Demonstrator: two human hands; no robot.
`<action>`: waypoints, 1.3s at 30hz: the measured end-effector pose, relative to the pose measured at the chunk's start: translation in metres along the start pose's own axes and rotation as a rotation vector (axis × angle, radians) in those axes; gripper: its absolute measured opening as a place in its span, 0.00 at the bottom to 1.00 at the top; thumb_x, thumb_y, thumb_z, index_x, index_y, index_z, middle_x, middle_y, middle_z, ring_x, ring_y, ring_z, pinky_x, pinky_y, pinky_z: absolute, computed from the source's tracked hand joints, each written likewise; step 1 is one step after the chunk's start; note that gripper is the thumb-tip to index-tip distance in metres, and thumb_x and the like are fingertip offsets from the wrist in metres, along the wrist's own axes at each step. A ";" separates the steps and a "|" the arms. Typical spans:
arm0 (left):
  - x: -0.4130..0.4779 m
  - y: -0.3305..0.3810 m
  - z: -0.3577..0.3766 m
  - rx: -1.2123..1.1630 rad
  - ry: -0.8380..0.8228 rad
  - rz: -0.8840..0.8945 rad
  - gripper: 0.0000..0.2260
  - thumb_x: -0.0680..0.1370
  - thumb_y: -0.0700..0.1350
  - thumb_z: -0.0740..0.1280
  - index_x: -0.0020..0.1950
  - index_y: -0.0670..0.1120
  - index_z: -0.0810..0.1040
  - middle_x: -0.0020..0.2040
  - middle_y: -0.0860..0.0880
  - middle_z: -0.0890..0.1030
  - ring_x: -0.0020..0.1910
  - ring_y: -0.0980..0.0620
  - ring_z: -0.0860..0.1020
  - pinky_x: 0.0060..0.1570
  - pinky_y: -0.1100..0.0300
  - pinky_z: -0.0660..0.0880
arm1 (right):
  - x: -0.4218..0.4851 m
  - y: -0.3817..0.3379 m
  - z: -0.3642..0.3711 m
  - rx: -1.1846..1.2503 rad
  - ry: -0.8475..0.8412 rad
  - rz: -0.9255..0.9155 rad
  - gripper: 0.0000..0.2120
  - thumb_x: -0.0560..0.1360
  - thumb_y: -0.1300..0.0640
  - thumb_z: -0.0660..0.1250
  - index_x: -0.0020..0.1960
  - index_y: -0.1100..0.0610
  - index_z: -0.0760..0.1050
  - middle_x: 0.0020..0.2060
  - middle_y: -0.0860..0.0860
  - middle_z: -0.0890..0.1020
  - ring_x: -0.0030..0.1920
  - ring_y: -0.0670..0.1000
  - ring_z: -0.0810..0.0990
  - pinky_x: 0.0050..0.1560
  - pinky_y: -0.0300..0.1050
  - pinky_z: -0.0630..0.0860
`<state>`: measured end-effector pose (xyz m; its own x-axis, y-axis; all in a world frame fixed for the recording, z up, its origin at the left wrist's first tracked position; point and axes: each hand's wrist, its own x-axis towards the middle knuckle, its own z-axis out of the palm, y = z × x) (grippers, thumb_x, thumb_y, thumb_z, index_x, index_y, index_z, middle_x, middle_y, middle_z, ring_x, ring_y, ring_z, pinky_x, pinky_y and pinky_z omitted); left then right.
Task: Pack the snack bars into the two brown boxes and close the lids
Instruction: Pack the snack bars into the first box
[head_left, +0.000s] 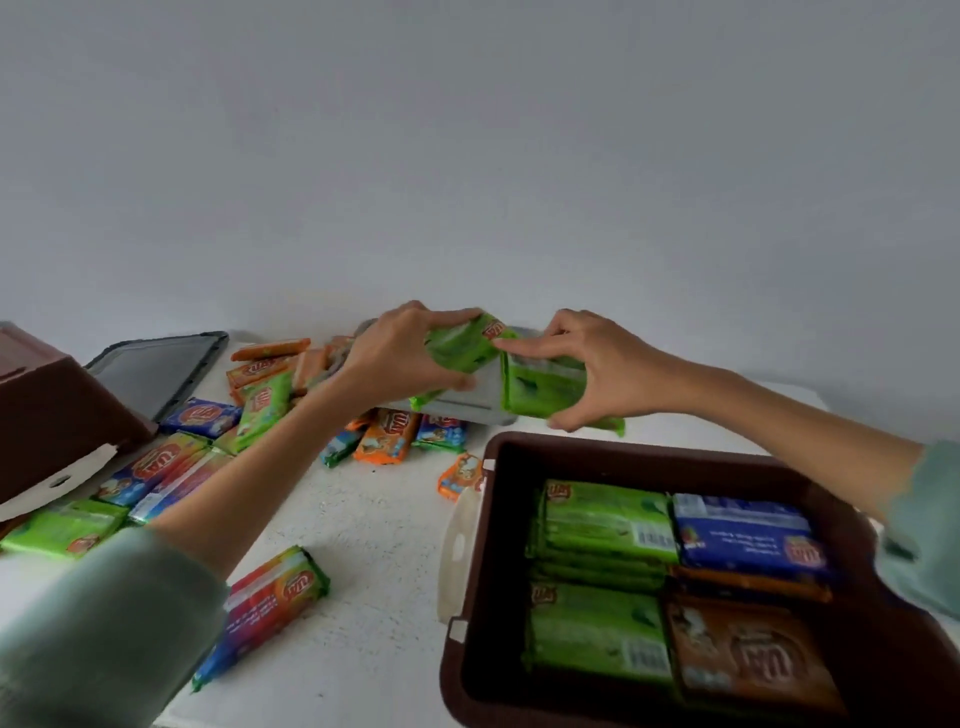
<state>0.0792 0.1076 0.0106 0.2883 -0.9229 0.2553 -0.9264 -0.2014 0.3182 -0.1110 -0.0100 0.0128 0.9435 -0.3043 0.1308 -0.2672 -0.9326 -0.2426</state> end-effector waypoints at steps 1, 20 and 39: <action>0.001 0.014 0.003 -0.011 -0.028 0.044 0.33 0.66 0.58 0.73 0.69 0.61 0.65 0.41 0.55 0.69 0.36 0.60 0.66 0.33 0.64 0.62 | -0.019 0.002 -0.006 0.000 -0.012 0.033 0.41 0.65 0.50 0.75 0.66 0.31 0.52 0.51 0.54 0.71 0.51 0.51 0.68 0.55 0.46 0.69; -0.074 0.094 0.085 0.041 -0.387 0.499 0.27 0.62 0.68 0.63 0.60 0.65 0.72 0.49 0.61 0.72 0.49 0.61 0.72 0.45 0.65 0.72 | -0.195 0.000 0.035 0.023 -0.342 0.264 0.33 0.65 0.52 0.74 0.64 0.42 0.61 0.55 0.39 0.65 0.57 0.40 0.64 0.59 0.35 0.67; -0.084 0.101 0.099 0.171 -0.539 0.649 0.26 0.61 0.66 0.63 0.58 0.65 0.71 0.48 0.61 0.76 0.45 0.62 0.77 0.32 0.71 0.69 | -0.190 0.001 0.057 -0.127 -0.309 0.335 0.36 0.70 0.48 0.69 0.73 0.48 0.56 0.64 0.44 0.64 0.65 0.45 0.62 0.58 0.40 0.71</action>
<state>-0.0630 0.1325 -0.0686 -0.4252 -0.8938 -0.1428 -0.9044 0.4132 0.1066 -0.2795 0.0586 -0.0674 0.8104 -0.5382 -0.2316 -0.5702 -0.8153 -0.1007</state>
